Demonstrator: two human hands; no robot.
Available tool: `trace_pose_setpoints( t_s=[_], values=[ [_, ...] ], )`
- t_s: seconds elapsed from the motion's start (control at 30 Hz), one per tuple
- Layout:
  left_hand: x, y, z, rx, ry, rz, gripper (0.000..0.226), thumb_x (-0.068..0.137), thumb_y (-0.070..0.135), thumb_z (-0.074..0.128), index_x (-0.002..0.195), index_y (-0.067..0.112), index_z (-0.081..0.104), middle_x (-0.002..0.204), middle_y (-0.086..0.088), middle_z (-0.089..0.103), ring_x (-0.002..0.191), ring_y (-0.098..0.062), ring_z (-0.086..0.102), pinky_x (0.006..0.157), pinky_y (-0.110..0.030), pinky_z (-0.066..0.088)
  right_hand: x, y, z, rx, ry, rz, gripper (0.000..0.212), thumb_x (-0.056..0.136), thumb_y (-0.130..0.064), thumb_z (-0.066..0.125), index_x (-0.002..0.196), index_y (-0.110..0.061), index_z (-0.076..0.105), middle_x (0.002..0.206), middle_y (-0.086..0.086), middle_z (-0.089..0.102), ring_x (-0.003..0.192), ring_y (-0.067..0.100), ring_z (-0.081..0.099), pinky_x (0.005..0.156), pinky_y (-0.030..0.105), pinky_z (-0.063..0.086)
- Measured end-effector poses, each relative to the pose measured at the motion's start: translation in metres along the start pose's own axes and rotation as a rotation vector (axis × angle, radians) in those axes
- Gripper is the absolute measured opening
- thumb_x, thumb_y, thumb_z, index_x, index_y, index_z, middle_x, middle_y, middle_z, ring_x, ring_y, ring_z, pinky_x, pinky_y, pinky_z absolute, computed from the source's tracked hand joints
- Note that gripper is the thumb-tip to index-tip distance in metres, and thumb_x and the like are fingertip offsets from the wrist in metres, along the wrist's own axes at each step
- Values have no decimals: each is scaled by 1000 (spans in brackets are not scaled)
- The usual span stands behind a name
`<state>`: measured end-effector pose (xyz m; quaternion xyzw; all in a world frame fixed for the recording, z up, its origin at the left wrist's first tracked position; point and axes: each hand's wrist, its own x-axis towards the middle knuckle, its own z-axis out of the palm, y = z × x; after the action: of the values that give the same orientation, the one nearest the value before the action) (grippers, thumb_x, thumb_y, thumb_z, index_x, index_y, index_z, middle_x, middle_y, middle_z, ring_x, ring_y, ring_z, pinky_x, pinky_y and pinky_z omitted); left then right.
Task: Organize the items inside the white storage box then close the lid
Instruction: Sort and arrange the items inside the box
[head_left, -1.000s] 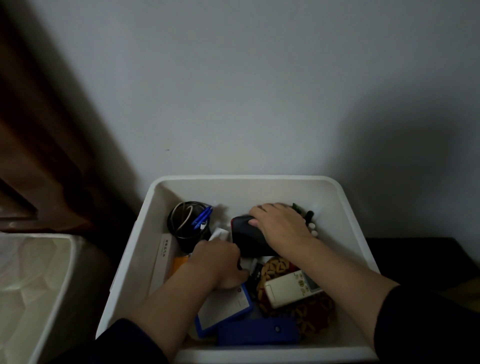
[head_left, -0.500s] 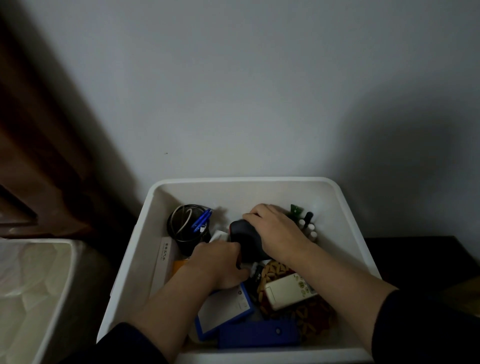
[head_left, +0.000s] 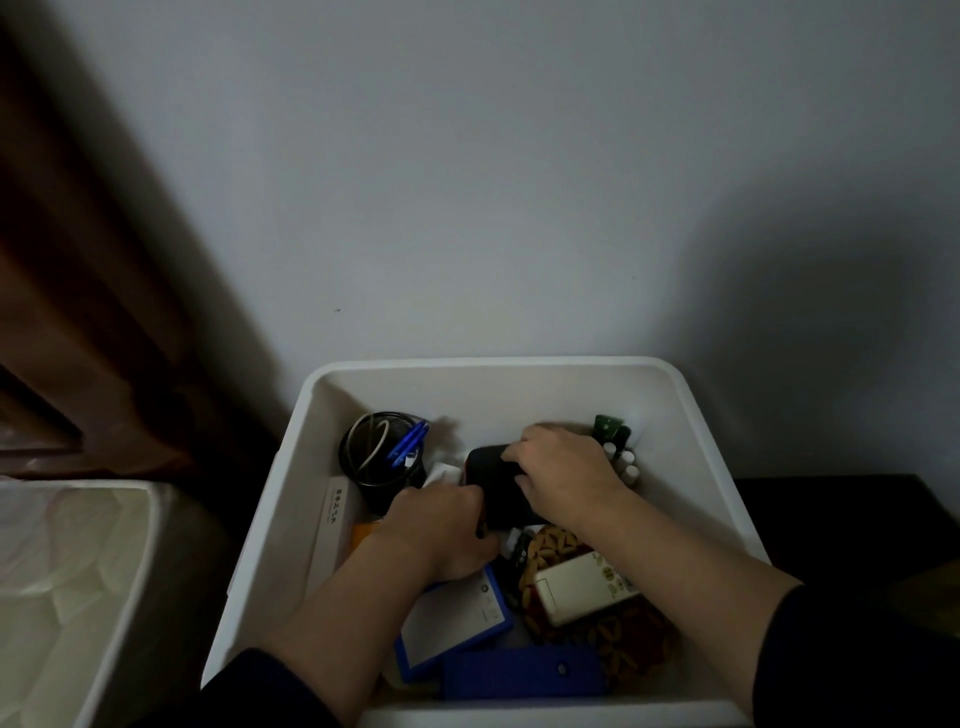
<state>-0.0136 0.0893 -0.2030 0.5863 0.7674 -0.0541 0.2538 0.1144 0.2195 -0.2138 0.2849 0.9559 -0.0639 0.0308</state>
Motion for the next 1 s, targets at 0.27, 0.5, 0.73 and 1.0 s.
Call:
trace_pose_setpoints(
  t_s=[0.27,0.5,0.73,1.0],
  values=[
    [0,-2,1,-50,53,24,43,96,51,61,128,22,53,125,0,57,105,-18,59,85,-36,48,1,-1,-4,-53,-93,1,33,99,-37,65,128,-21,69,122,3,67,114,25,64,90,42,58],
    [0,-5,1,-43,22,45,38,97,50,61,124,23,59,125,-1,55,110,-21,58,95,-40,52,-12,2,-31,99,-182,58,33,103,-31,61,135,-26,69,127,3,70,113,23,66,97,43,58],
    [4,-11,1,-66,6,45,32,97,50,62,120,29,66,118,2,63,103,-18,63,87,-35,52,-67,41,-85,348,352,140,39,98,-5,60,127,-28,72,121,-12,70,102,7,67,93,27,55],
    [-13,-12,-9,-92,-17,79,34,102,33,60,136,34,67,128,3,69,114,-18,66,88,-30,50,-133,62,-51,220,326,162,33,81,-16,83,110,-30,75,117,-16,64,126,16,48,110,46,44]
  ],
)
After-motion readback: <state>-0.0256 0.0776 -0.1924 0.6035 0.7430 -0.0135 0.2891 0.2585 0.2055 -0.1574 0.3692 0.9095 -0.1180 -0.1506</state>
